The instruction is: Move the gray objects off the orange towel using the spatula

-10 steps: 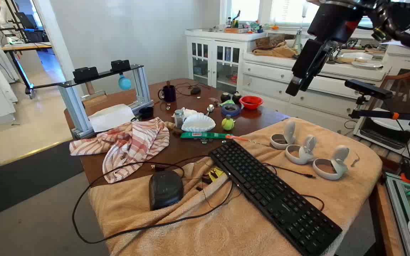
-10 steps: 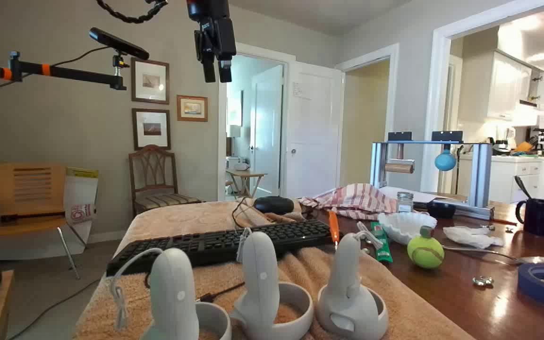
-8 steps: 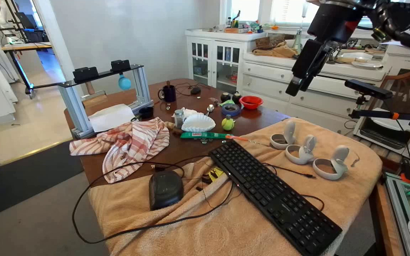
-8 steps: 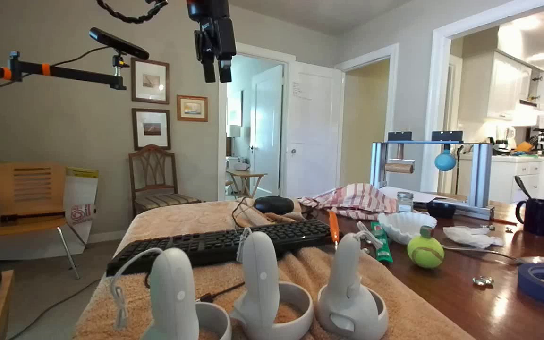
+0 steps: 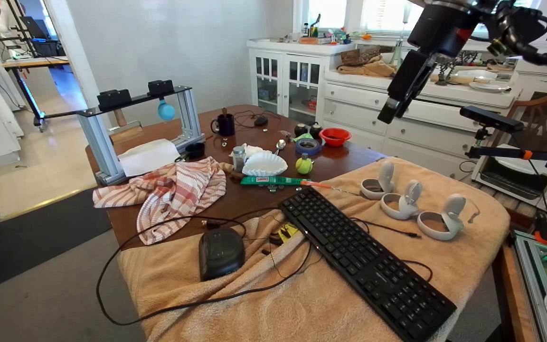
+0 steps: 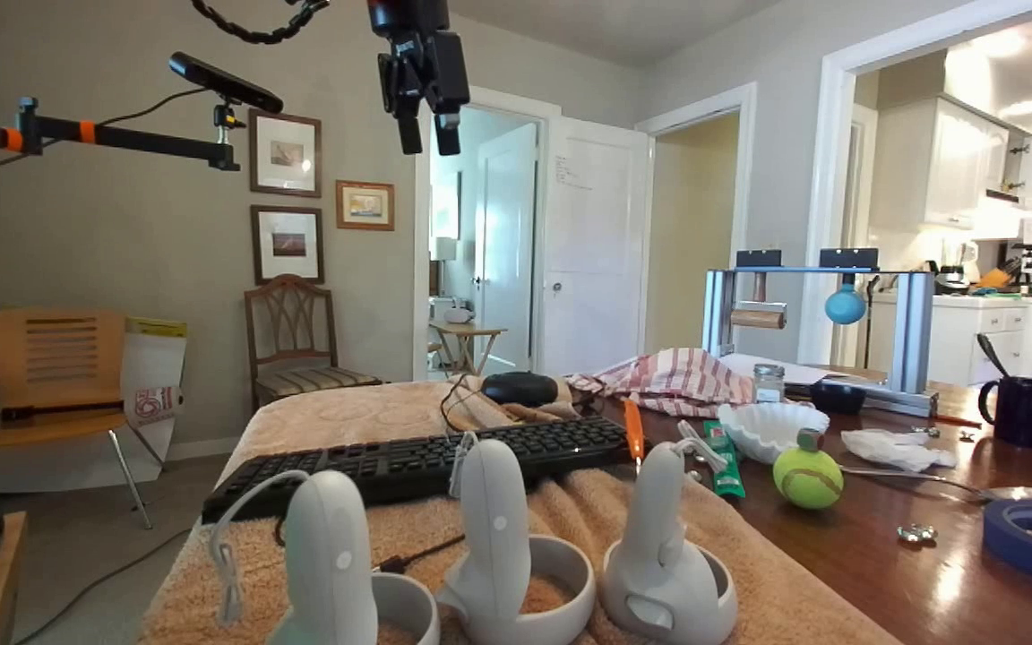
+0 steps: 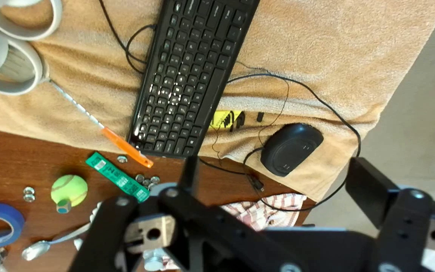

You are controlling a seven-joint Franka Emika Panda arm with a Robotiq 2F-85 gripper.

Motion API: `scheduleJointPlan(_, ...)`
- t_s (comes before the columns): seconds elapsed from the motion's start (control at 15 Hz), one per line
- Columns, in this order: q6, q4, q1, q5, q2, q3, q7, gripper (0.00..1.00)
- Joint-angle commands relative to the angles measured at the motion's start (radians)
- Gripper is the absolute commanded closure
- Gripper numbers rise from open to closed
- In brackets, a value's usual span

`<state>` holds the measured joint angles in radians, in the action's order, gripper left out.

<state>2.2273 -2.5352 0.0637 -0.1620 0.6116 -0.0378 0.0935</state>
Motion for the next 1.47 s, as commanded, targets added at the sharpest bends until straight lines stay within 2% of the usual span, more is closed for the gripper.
scheduleJointPlan(0.0,0.131,-0.098,0.038,-0.043,0.024,0.114,-0.238,0.00)
scheduleJointPlan(0.27,0.215,-0.178,0.093,-0.083,0.033,0.253,-0.529,0.00)
scheduleJointPlan(0.53,0.308,-0.229,0.102,-0.074,0.021,0.360,-0.724,0.00)
scheduleJointPlan(0.93,0.284,-0.205,0.128,-0.098,-0.060,0.508,-1.009,0.00)
scheduleJointPlan(1.27,0.294,-0.147,0.131,-0.152,-0.208,0.555,-1.156,0.00)
scheduleJointPlan(1.4,0.342,-0.121,0.119,-0.181,-0.290,0.542,-1.184,0.00)
